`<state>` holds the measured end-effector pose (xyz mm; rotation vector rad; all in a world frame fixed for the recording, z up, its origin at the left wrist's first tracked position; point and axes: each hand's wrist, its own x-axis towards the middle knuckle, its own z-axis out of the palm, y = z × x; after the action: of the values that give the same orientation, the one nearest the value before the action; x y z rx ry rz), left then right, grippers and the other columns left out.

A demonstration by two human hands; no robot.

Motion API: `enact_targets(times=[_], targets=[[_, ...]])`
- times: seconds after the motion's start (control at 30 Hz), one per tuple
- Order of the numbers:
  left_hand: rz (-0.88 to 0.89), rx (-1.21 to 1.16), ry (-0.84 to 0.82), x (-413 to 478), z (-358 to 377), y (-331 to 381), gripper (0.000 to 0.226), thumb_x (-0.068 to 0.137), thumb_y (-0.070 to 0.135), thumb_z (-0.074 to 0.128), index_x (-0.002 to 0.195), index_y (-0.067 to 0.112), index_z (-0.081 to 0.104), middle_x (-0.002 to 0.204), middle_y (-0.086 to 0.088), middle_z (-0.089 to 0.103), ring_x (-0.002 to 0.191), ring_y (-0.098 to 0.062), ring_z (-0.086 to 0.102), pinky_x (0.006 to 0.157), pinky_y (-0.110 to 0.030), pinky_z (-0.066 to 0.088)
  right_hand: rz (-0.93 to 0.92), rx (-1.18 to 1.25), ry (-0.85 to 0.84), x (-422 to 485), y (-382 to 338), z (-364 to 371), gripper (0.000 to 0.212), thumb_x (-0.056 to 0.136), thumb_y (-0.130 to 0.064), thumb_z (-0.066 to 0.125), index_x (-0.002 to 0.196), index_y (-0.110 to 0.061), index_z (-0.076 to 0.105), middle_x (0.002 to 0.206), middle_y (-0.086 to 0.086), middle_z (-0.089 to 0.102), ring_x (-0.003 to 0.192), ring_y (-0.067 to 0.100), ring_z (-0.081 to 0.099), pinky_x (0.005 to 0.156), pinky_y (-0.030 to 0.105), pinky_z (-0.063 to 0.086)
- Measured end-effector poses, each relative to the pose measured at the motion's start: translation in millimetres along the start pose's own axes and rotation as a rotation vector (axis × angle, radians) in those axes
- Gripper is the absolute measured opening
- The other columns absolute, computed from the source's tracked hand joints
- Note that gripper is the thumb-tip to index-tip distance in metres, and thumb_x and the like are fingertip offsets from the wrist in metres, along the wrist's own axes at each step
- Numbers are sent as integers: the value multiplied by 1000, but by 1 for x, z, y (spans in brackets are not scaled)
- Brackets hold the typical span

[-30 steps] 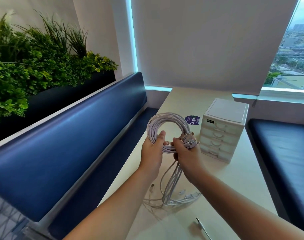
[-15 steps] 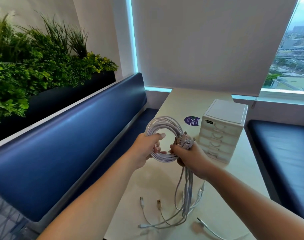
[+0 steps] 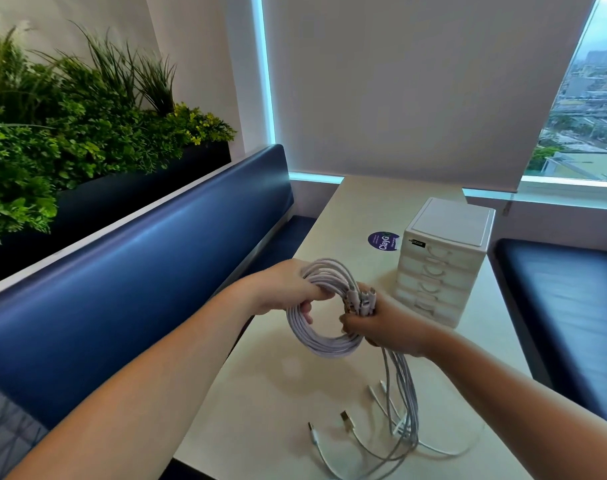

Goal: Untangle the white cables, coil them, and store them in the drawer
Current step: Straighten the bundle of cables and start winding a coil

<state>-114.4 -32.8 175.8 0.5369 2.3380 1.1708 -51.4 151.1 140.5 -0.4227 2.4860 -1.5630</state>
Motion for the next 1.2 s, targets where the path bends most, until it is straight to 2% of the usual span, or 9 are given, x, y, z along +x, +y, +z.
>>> enact_targets(times=[0.13,0.27,0.4,0.57,0.8,0.87,0.97,1.03,1.2], targets=[[-48,-110,85,3,13,-1,13,94,13,61,101,2,62,61,-3,40,46,-11,40,64,-38,60,2,0,-14,5,1,-5,14,87,-3,57,91,-7,45,54,-10,38,44,6,31,43,23,29],[-17,-201,175,2,18,-2,15,96,15,55,82,11,56,56,0,38,45,-12,36,51,-31,48,-62,-19,-30,8,-3,-15,25,84,-22,71,99,-15,51,65,-11,53,53,7,43,47,24,39],[12,-327,201,-2,13,-4,23,98,12,51,75,15,54,51,3,33,44,-12,29,48,-27,39,-123,-132,4,8,-2,-32,56,65,-45,83,107,-20,56,90,1,63,82,20,59,76,36,51],[12,-504,232,-6,0,-3,27,101,9,45,75,15,48,48,5,28,40,-9,24,45,-24,34,-100,-282,34,2,9,-48,34,69,-50,70,84,-25,55,66,-6,47,59,5,41,58,22,35],[3,-746,282,2,11,2,26,102,15,44,76,17,44,47,5,26,39,-10,23,45,-26,35,-84,-35,59,-1,1,-21,28,75,-43,67,91,-26,51,69,-2,44,57,4,42,57,23,42],[-9,-820,325,5,18,6,30,102,17,44,72,17,43,47,5,26,39,-10,23,47,-27,35,-89,86,148,0,-3,-8,28,76,-45,63,95,-27,52,71,-7,49,56,-2,44,57,19,42],[-31,-902,392,10,27,8,30,101,19,46,72,16,45,48,4,27,40,-11,24,47,-28,37,-108,207,349,7,-4,12,17,86,-31,64,98,-25,53,69,-13,49,54,-6,46,54,11,38],[-55,-947,417,13,33,8,33,101,21,46,69,15,45,47,4,28,39,-10,26,49,-29,39,-100,249,449,12,-2,21,12,90,-26,62,93,-21,52,69,-9,48,54,-3,43,54,15,37],[-92,-996,349,9,37,6,30,103,20,46,74,14,46,50,3,29,41,-10,30,52,-29,51,-32,198,456,16,1,19,14,97,-14,48,84,-19,48,70,3,44,54,6,36,50,19,33]])
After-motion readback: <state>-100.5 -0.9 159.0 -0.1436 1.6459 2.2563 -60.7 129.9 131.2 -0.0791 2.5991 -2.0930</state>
